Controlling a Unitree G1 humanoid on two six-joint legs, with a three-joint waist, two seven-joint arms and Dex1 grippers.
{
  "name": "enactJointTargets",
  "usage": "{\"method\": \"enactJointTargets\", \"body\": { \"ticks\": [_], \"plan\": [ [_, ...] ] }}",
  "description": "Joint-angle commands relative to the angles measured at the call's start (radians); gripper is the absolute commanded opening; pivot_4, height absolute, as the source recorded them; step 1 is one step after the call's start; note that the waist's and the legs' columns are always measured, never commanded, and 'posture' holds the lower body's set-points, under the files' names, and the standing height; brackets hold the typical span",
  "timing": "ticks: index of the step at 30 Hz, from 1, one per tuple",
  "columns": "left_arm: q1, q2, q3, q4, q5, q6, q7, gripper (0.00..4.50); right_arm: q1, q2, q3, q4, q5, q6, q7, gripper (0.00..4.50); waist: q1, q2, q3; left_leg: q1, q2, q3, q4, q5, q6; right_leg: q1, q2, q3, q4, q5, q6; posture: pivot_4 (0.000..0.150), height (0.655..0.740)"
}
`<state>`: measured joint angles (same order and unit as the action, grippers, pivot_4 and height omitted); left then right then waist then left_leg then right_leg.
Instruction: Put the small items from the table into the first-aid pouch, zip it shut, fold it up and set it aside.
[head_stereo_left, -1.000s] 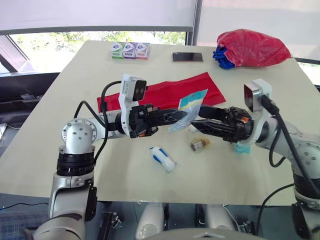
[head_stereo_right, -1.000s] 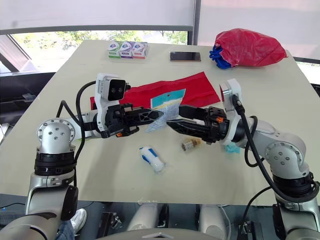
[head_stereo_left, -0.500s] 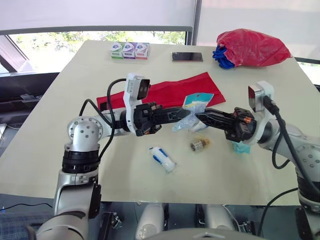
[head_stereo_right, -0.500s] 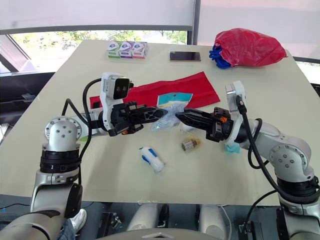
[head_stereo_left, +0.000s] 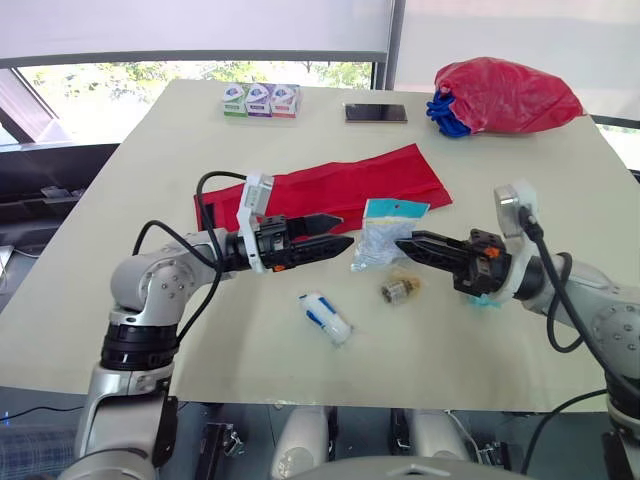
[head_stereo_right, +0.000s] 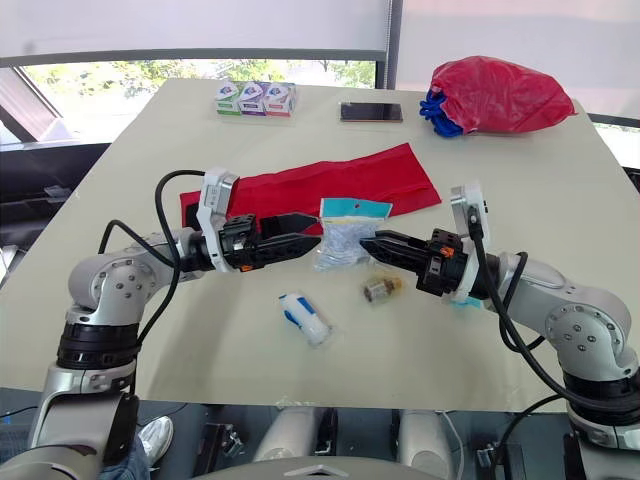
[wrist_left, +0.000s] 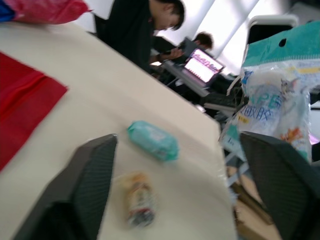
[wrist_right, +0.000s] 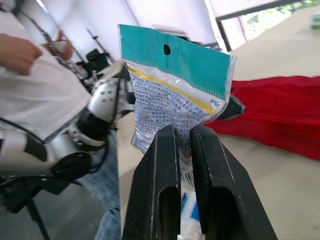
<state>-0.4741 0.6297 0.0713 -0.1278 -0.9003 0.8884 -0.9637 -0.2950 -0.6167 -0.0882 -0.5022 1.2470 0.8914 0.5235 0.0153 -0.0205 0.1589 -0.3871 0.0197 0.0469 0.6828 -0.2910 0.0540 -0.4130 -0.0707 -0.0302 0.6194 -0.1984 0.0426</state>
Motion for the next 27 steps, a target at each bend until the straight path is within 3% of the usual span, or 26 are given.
{"method": "enactJointTargets", "body": {
  "ticks": [1, 9, 17, 27],
  "plan": [
    [0.047, 0.052, -0.005, -0.059, 0.149, -0.147, 0.005, 4.36, 0.028, -0.022, -0.045, -0.037, -0.005, 0.003, -0.056, 0.0, -0.001, 0.0, 0.0, 0.0, 0.0, 0.0, 0.0, 0.0, 0.0, 0.0, 0.0, 0.0, 0.0, 0.0, 0.0, 0.15, 0.74],
    [0.101, 0.077, 0.005, 0.04, 0.434, -0.438, 0.077, 4.36, 0.032, -0.044, -0.031, -0.021, 0.032, 0.105, -0.257, 0.0, -0.001, 0.0, 0.0, -0.005, 0.001, 0.0, -0.001, 0.0, 0.0, -0.005, 0.0, 0.0, -0.001, 0.0, -0.001, 0.15, 0.74],
    [0.149, 0.101, 0.064, 0.098, 0.542, -0.542, 0.141, 4.36, -0.008, -0.017, -0.044, 0.022, 0.006, 0.156, -0.452, 0.0, -0.001, -0.001, 0.0, -0.009, 0.001, 0.0, -0.001, 0.0, 0.0, -0.008, -0.001, -0.001, -0.002, 0.001, -0.001, 0.15, 0.74],
    [0.133, 0.162, 0.033, 0.281, 0.719, -0.645, 0.196, 4.36, -0.004, -0.017, -0.055, -0.002, -0.004, 0.141, -0.464, 0.0, -0.002, -0.001, -0.001, -0.009, 0.001, 0.0, -0.001, 0.0, 0.0, -0.008, 0.0, -0.002, -0.002, 0.0, 0.0, 0.15, 0.74]
  ]
}}
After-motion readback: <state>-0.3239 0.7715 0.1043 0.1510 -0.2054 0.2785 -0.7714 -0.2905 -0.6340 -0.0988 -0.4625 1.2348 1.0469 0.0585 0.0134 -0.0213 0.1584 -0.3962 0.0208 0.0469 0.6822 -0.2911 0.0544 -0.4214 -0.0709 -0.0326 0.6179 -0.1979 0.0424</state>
